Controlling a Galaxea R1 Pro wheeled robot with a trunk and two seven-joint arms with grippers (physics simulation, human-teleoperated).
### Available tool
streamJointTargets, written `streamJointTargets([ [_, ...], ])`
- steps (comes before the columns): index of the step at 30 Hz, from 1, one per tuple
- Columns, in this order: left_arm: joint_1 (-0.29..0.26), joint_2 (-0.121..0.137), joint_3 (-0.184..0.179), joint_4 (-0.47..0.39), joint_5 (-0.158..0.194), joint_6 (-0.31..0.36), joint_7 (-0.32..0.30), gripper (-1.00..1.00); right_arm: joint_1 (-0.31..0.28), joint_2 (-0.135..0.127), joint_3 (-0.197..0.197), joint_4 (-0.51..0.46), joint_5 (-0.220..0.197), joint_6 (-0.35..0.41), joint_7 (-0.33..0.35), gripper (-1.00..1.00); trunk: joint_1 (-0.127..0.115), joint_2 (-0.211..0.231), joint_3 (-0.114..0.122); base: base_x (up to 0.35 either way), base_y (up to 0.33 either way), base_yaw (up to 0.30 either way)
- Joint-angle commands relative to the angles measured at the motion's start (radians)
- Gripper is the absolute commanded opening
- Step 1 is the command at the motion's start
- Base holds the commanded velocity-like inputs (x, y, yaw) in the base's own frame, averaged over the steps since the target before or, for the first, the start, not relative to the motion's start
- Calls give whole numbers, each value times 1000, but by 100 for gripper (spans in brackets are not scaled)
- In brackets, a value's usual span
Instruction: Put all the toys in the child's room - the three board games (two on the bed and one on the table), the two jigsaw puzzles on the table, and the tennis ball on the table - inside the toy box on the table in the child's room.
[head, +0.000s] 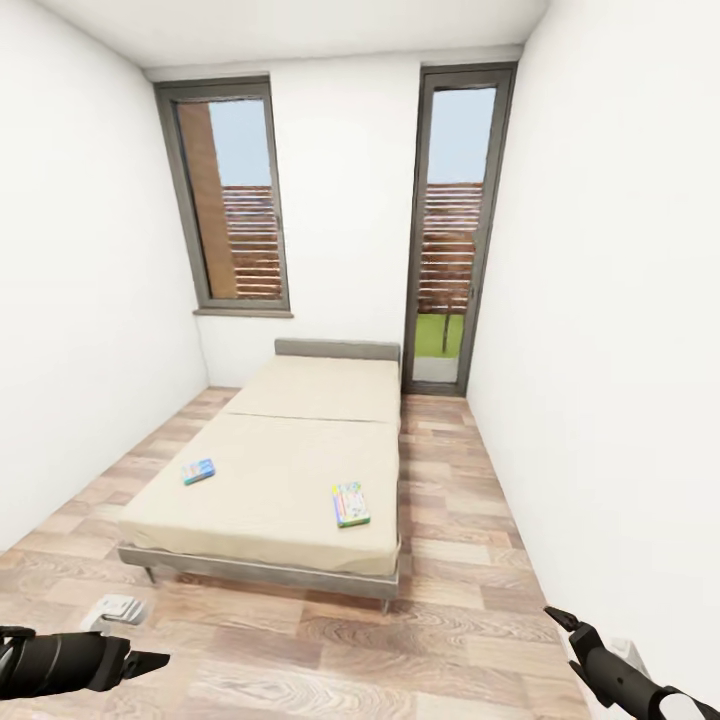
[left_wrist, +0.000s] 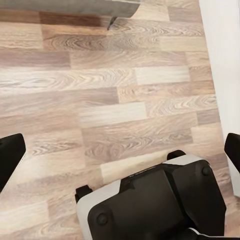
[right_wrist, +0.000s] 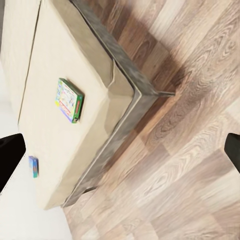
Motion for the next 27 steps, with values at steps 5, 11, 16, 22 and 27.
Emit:
streamJointTargets([
  [5, 0, 0, 1, 0, 1, 7, -3, 100, -1, 2, -5, 0, 1, 6, 1, 100, 1, -1, -1, 210, 60, -279],
  [11, 0, 0, 2, 0, 1, 7, -2, 100, -1, 4, -2, -6, 7, 4, 1, 100, 1, -1, -2, 71, 18, -164],
  [16, 0, 0, 2, 1, 1, 7, -2, 100, -1, 5, 0, -9, 10, 3, 1, 100, 1, -1, -2, 29, 35, -60],
  [22, 0, 0, 2, 2, 1, 4, -1, 100, -1, 6, 2, -10, 12, -14, 1, 100, 1, -1, -3, 66, 172, -18],
  [27, 0, 0, 3, 2, 1, -7, -1, 100, -1, 6, 3, -10, 12, -35, 1, 100, 1, -1, -3, 72, 118, -5],
])
